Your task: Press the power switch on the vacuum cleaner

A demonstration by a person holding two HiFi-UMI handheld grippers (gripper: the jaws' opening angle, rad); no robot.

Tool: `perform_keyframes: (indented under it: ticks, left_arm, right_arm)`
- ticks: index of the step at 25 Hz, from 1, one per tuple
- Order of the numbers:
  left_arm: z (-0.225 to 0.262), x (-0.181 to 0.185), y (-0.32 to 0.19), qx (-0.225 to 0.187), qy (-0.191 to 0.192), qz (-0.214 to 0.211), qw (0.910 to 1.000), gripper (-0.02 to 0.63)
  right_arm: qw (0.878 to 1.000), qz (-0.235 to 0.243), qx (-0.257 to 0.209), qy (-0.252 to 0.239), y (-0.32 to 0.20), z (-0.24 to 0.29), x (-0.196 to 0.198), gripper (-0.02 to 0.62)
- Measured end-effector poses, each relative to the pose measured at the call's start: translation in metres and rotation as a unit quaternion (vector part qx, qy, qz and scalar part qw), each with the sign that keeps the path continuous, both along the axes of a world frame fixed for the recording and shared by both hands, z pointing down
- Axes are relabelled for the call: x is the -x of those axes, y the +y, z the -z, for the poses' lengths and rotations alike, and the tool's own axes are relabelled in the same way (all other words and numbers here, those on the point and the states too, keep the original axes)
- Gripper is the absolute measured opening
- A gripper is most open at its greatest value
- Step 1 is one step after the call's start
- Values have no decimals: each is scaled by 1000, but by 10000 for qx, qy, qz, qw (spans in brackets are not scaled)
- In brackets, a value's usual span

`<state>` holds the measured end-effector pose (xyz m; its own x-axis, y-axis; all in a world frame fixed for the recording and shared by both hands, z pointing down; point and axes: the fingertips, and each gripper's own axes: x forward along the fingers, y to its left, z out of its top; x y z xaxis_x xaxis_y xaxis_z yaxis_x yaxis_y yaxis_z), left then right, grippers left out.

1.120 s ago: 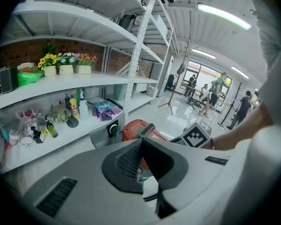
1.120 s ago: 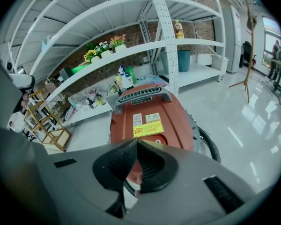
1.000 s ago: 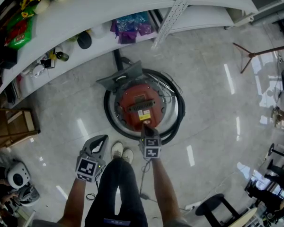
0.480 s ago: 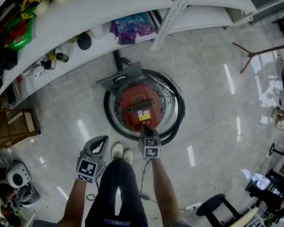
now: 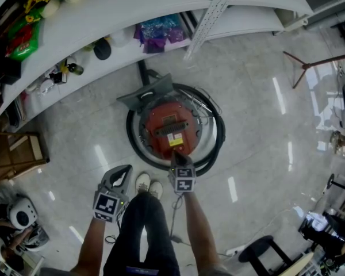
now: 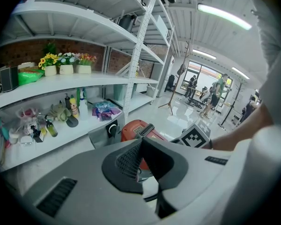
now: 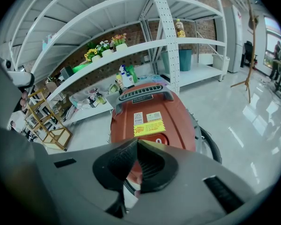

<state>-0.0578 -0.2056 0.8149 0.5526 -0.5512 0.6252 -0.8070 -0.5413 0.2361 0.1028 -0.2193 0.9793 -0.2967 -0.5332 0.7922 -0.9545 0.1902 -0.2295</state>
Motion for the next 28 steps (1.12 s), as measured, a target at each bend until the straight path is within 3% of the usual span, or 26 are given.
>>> perform_keyframes:
  ticks: [9, 28]
  left_arm:
    - [-4, 3, 0, -52, -51, -66, 10000, 8]
    - [7, 3, 0, -83, -19, -2, 10000, 8]
  right_arm:
    - [9998, 27, -56, 206, 0, -5, 1, 12]
    - [9998, -194, -24, -67, 1, -5, 0, 12]
